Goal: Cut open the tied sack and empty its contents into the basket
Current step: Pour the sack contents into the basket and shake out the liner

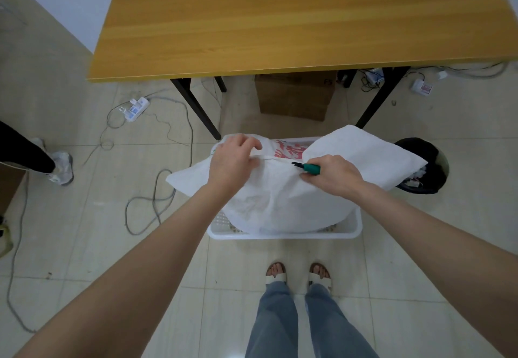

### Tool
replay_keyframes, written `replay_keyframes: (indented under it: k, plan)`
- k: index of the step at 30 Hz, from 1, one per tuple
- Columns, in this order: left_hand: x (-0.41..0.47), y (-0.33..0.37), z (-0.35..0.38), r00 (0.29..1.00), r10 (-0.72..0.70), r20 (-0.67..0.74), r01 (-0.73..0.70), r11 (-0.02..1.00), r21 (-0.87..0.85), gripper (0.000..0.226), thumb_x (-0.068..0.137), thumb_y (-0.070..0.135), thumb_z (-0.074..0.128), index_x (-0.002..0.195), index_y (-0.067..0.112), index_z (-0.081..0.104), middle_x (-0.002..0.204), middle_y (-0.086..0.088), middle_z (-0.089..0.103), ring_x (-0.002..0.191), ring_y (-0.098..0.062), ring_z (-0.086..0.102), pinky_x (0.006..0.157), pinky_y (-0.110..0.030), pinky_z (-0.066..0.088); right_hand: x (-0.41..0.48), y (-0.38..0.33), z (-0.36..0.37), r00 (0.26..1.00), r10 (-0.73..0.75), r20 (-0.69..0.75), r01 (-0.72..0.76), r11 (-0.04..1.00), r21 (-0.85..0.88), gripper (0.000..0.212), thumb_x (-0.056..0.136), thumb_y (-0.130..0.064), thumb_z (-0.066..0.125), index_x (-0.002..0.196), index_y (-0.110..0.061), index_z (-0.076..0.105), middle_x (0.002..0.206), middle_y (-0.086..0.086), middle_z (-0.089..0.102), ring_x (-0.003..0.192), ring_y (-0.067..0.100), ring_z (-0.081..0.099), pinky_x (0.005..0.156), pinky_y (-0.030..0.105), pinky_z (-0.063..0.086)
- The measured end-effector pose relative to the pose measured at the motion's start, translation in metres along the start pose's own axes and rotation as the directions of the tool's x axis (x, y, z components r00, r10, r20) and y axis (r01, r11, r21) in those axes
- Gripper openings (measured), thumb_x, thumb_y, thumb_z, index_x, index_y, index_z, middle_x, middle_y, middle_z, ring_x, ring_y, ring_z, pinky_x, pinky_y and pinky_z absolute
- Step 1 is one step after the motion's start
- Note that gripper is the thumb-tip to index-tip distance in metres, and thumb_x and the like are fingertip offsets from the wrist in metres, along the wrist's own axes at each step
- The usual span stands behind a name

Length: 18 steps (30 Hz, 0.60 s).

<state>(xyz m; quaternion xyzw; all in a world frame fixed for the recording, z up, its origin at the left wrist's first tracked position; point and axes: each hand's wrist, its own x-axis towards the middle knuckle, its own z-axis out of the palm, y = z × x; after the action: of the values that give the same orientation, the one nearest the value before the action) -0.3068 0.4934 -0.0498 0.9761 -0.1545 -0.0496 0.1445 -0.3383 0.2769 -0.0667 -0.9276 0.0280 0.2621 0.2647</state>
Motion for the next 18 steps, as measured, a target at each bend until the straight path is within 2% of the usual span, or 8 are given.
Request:
replay_keyframes:
  k: [2, 5, 7, 9, 11, 14, 16, 18]
  plan:
    - [-0.010, 0.004, 0.001, 0.973, 0.196, -0.120, -0.163, 0.957, 0.238, 0.024, 0.085, 0.026, 0.064, 0.107, 0.017, 0.065, 0.110, -0.006, 0.064, 0.105, -0.029, 0.057, 0.089, -0.040, 0.042, -0.001, 0.002, -0.004, 0.998, 0.060, -0.013, -0.059, 0.996, 0.063, 0.019, 0.092, -0.043, 0.055, 0.087, -0.026, 0.065, 0.077, -0.006, 0.059, 0.075, 0.018, 0.055, 0.055, 0.025, 0.036]
    - [-0.022, 0.011, 0.010, 0.978, 0.105, 0.181, -0.162, 0.926, 0.340, 0.062, 0.082, 0.055, 0.057, 0.132, 0.021, 0.045, 0.138, -0.003, 0.047, 0.131, -0.026, 0.037, 0.111, -0.045, 0.022, -0.001, 0.000, -0.009, 0.995, 0.100, 0.004, -0.099, 0.983, 0.151, 0.022, 0.090, -0.042, 0.056, 0.078, -0.025, 0.063, 0.069, -0.006, 0.057, 0.068, 0.014, 0.054, 0.053, 0.025, 0.034]
    - [-0.024, 0.014, 0.020, 0.959, 0.020, 0.283, -0.134, 0.912, 0.388, 0.075, 0.081, 0.058, 0.057, 0.140, 0.021, 0.031, 0.149, -0.003, 0.033, 0.140, -0.025, 0.023, 0.116, -0.047, 0.012, -0.001, -0.003, -0.010, 0.996, 0.087, 0.032, -0.092, 0.970, 0.226, 0.021, 0.089, -0.039, 0.059, 0.084, -0.020, 0.067, 0.068, -0.004, 0.058, 0.065, 0.014, 0.054, 0.056, 0.025, 0.037]
    - [-0.023, 0.016, 0.030, 0.962, -0.024, 0.272, -0.081, 0.926, 0.369, 0.064, 0.085, 0.050, 0.056, 0.139, 0.022, 0.035, 0.148, -0.002, 0.036, 0.140, -0.024, 0.023, 0.117, -0.045, 0.011, -0.003, -0.005, -0.010, 0.996, 0.076, 0.044, -0.086, 0.950, 0.302, 0.018, 0.087, -0.034, 0.061, 0.081, -0.018, 0.067, 0.065, -0.003, 0.056, 0.061, 0.014, 0.051, 0.056, 0.025, 0.037]
    - [-0.021, 0.017, 0.037, 0.977, -0.048, 0.209, -0.019, 0.951, 0.308, 0.039, 0.090, 0.036, 0.054, 0.126, 0.023, 0.053, 0.135, 0.001, 0.053, 0.133, -0.021, 0.035, 0.114, -0.041, 0.015, -0.006, -0.004, -0.009, 0.997, 0.066, 0.038, -0.075, 0.945, 0.319, 0.020, 0.087, -0.031, 0.061, 0.069, -0.024, 0.061, 0.061, -0.004, 0.052, 0.057, 0.015, 0.049, 0.053, 0.024, 0.034]
    - [-0.020, 0.014, 0.038, 0.977, -0.127, 0.171, 0.081, 0.964, 0.252, 0.021, 0.090, 0.019, 0.048, 0.096, 0.018, 0.068, 0.101, 0.000, 0.068, 0.110, -0.022, 0.053, 0.112, -0.037, 0.021, -0.012, 0.002, -0.006, 0.999, -0.010, -0.041, 0.012, 0.999, 0.049, 0.019, 0.083, -0.047, 0.064, 0.086, -0.028, 0.062, 0.082, -0.005, 0.059, 0.078, 0.020, 0.056, 0.059, 0.025, 0.039]
    - [-0.020, 0.011, 0.035, 0.973, -0.163, 0.163, 0.121, 0.963, 0.242, 0.020, 0.089, 0.017, 0.047, 0.087, 0.018, 0.067, 0.087, -0.001, 0.068, 0.094, -0.023, 0.059, 0.109, -0.036, 0.026, -0.015, 0.008, -0.004, 0.999, -0.033, -0.032, 0.027, 0.982, -0.187, 0.047, 0.079, -0.053, 0.067, 0.119, -0.030, 0.057, 0.112, -0.005, 0.055, 0.096, 0.021, 0.056, 0.067, 0.027, 0.042]
    - [-0.020, 0.012, 0.026, 0.972, -0.164, 0.168, 0.126, 0.968, 0.215, 0.021, 0.091, 0.019, 0.046, 0.086, 0.019, 0.066, 0.084, -0.002, 0.069, 0.085, -0.024, 0.060, 0.106, -0.034, 0.028, -0.017, 0.011, -0.003, 0.999, 0.006, -0.048, -0.017, 0.972, -0.236, 0.044, 0.085, -0.047, 0.064, 0.125, -0.030, 0.056, 0.112, -0.004, 0.057, 0.093, 0.021, 0.055, 0.062, 0.024, 0.036]
